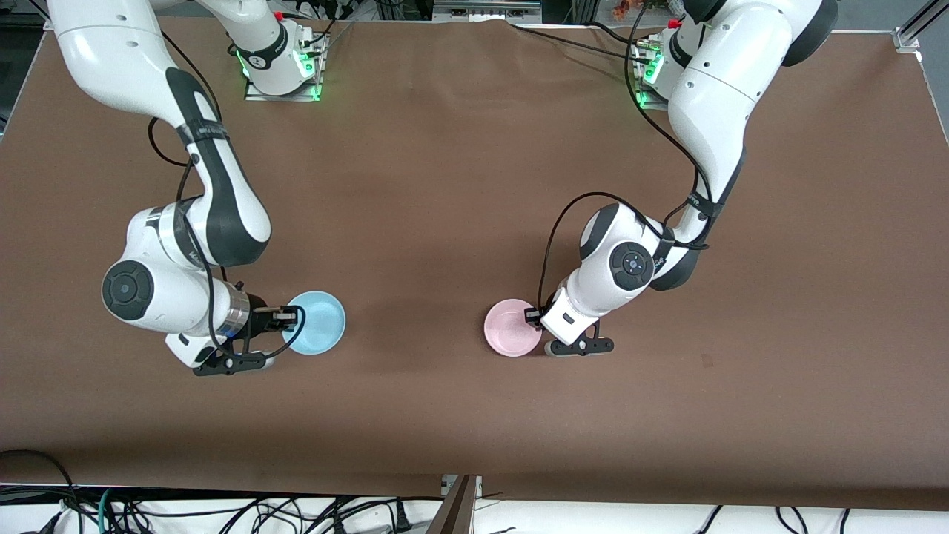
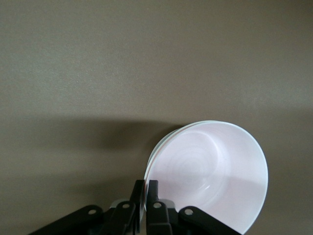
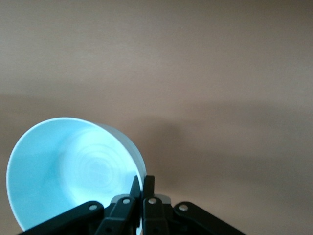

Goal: Stack pink and blue bowls on white bowl
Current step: 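Release the pink bowl while the right gripper carries the blue bowl over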

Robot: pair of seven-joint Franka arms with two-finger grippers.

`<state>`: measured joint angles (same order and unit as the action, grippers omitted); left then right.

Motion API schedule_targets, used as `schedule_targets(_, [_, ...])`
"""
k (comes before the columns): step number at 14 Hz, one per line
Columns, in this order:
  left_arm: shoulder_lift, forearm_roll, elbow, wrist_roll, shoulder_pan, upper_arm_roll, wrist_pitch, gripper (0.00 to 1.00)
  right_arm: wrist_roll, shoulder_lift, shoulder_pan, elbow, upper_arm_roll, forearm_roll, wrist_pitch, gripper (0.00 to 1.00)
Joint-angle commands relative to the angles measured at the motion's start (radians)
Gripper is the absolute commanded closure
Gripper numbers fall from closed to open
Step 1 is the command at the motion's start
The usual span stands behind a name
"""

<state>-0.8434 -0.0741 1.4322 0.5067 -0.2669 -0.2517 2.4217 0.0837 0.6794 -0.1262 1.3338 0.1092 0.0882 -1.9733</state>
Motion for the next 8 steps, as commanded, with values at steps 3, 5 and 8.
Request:
schedule_targets(3, [0.073, 0.016, -0.035, 0.036, 0.024, 0.002, -0.168, 0.00, 0.149, -0.006, -0.058, -0.030, 0.001, 0.015, 0.041, 1.00])
schedule_targets(5, [0.168, 0.019, -0.015, 0.029, 0.089, 0.014, -0.296, 0.00, 0.255, -0.006, -0.104, -0.030, 0.001, 0.013, 0.030, 1.00])
schedule_targets(8, [0.311, 0.031, -0.009, -0.038, 0.179, 0.095, -0.499, 0.00, 0.324, 0.014, -0.174, -0.031, 0.001, 0.013, -0.008, 1.00])
